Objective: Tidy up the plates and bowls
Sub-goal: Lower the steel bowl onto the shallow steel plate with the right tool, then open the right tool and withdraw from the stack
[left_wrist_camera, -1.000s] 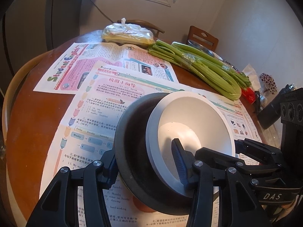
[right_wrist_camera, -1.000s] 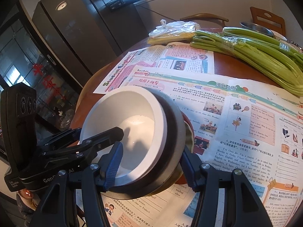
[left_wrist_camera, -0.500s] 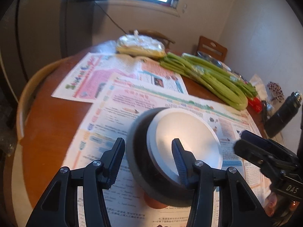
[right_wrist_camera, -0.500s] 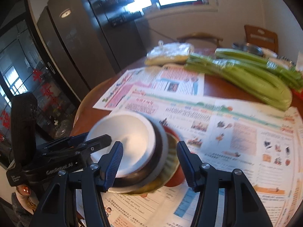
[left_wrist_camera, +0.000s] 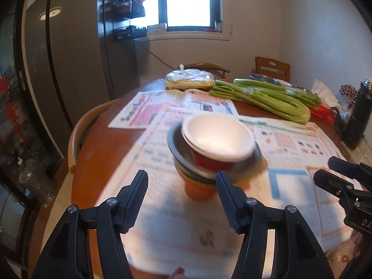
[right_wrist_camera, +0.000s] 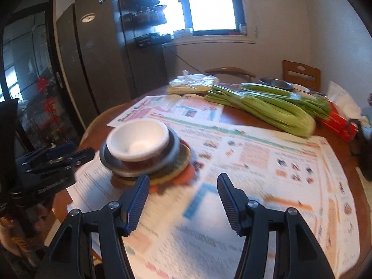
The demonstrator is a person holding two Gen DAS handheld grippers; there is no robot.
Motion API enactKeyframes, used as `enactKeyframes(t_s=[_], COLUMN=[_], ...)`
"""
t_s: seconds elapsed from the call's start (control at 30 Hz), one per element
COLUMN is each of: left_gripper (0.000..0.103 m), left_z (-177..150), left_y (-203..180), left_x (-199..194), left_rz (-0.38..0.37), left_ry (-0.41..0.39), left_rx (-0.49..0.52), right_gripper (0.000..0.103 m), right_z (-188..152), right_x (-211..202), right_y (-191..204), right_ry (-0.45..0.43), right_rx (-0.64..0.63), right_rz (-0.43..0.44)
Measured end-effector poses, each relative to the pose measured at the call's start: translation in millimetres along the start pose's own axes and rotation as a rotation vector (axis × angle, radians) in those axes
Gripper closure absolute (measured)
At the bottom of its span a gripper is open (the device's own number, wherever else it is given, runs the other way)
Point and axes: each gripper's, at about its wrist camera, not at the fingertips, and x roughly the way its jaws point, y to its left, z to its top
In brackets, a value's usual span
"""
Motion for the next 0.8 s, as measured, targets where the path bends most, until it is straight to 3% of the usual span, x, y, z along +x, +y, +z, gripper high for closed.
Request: enactKeyframes(t_s=[0.13, 0.33, 0.4, 0.8], left_gripper=[0.040, 0.040, 0.040, 0.040], left_z=[-22, -48, -54, -64], left_y=[-3, -16, -20, -30], left_x=[-9, -20, -21, -23], left_rz=[-0.039, 0.006, -0.006, -0.026], left_ry=[0.057, 0.084, 0.101, 0.125], left_rx=[-0.073, -0.022, -0.013, 0.003], right_gripper=[0.042, 0.042, 0.042, 0.042], right_z=[-21, -51, -59, -69], right_x=[-18, -39, -40, -40], right_y=[0, 7, 7, 9], right_ry=[0.016, 0.009, 0.020, 0.065], right_rx=[-0.006, 0.006, 0.047, 0.100], right_rz=[-0.013, -0.048, -0.024, -0.027])
